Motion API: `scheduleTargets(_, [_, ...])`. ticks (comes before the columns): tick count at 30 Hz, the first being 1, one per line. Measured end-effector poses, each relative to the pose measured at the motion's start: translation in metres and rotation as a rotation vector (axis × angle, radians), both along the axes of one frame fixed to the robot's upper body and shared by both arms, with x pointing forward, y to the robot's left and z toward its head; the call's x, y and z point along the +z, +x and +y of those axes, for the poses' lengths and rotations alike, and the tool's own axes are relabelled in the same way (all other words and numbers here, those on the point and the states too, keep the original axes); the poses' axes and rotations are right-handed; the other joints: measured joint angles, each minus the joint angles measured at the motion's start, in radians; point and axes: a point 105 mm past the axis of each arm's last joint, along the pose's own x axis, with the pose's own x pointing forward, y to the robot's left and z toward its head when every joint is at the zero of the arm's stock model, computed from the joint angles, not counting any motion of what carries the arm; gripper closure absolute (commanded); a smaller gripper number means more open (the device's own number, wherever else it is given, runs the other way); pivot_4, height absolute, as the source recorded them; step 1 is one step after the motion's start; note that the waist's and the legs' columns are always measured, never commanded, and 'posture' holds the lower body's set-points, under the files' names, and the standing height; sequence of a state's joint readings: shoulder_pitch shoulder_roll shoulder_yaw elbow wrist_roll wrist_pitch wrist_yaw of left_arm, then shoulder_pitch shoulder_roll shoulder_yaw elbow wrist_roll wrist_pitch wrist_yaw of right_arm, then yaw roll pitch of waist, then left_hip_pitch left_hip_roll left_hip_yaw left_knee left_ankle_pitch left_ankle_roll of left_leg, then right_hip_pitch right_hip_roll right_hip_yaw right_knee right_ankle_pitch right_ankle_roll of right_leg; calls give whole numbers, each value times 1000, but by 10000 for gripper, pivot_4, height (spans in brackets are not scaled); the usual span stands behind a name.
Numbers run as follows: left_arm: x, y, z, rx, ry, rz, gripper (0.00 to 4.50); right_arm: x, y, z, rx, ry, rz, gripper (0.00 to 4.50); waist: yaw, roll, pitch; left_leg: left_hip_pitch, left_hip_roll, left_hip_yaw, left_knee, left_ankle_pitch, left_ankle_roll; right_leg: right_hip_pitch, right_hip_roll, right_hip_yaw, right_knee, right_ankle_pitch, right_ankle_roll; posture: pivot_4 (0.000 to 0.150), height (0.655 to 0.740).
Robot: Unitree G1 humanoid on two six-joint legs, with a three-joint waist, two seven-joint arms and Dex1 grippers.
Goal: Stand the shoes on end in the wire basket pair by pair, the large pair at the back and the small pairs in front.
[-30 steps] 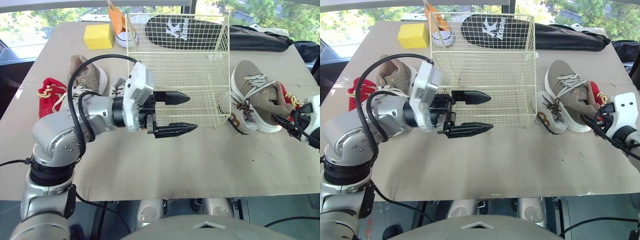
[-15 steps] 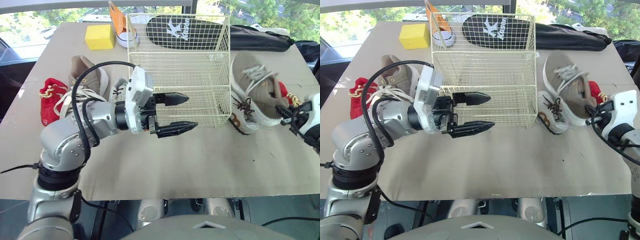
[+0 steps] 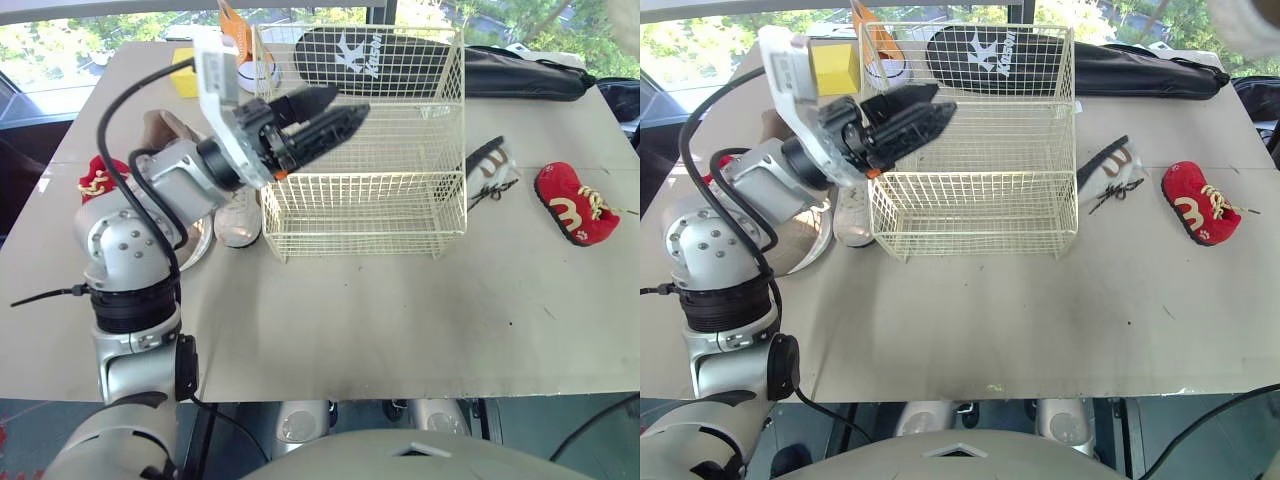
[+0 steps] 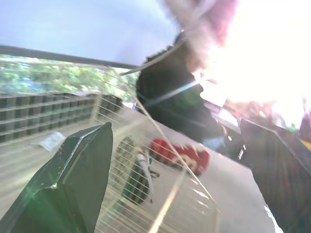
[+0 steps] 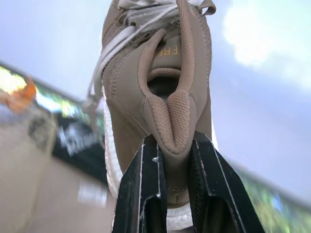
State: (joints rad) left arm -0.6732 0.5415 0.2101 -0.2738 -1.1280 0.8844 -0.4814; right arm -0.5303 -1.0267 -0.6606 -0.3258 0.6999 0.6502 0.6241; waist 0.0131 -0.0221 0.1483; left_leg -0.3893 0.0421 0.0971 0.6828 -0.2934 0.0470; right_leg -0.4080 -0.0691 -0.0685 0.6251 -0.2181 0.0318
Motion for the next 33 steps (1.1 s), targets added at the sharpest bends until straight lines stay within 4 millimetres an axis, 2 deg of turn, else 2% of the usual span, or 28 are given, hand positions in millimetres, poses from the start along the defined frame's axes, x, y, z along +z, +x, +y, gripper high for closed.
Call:
scheduleTargets(3, [11,9,11,39,-42,13,0,2,-6,19,136,-52,46,44658,0,-3,0,0,2,0,1,0,0,0,0,0,0,0,0,1500,7400])
scheduleTargets(6, [17,11,20,55,-48,16,0,-12,-11,30,235,-124,163,44658,3,-4,1,-2,2,-1,2,-1,1,0,-2,0,0,0,0,1500,7400])
scheduleTargets(11, [23,19,50,113,-36,58,0,-55,-39,54,445,-377,495,44658,2,-4,1,-3,2,-3,2,-1,1,0,-2,-1,-1,0,1,1500,7400])
scheduleTargets(13, [28,20,63,141,-49,64,0,-61,-48,56,488,-452,569,44658,1,-5,2,-3,3,-3,2,-1,1,0,-2,-1,0,0,1,1500,7400])
scheduleTargets(15, [32,20,69,147,-50,54,0,-60,-53,55,516,-477,595,44658,1,-5,2,-3,2,-3,3,-1,1,0,-2,-1,-1,0,1,1500,7400])
scheduleTargets(20, [31,15,65,97,-35,55,0,-62,-57,56,546,-493,615,44658,1,-7,2,-3,2,-4,4,-1,1,0,-3,-1,0,0,1,1500,7400])
scheduleTargets(23, [29,-1,57,-9,40,83,0,-73,-62,63,591,-562,650,44658,-1,-7,3,-4,3,-4,3,0,1,0,-3,-2,0,0,1,1500,7400])
scheduleTargets(26, [27,-26,42,-182,153,108,0,-78,-67,76,665,-656,661,44658,-2,-6,3,-3,3,-4,3,0,0,-1,-3,-1,1,0,1,1500,7400])
scheduleTargets(30, [21,-50,24,-358,289,110,0,-75,-68,92,747,-771,577,44658,0,-6,4,-2,2,-2,3,-1,1,-1,-3,-2,0,-2,3,1500,7400])
scheduleTargets(33, [4,-64,11,-490,470,118,0,-70,-61,112,833,-888,439,44658,-3,-6,5,-1,1,0,4,-1,1,-1,-3,-1,1,-2,2,1500,7400])
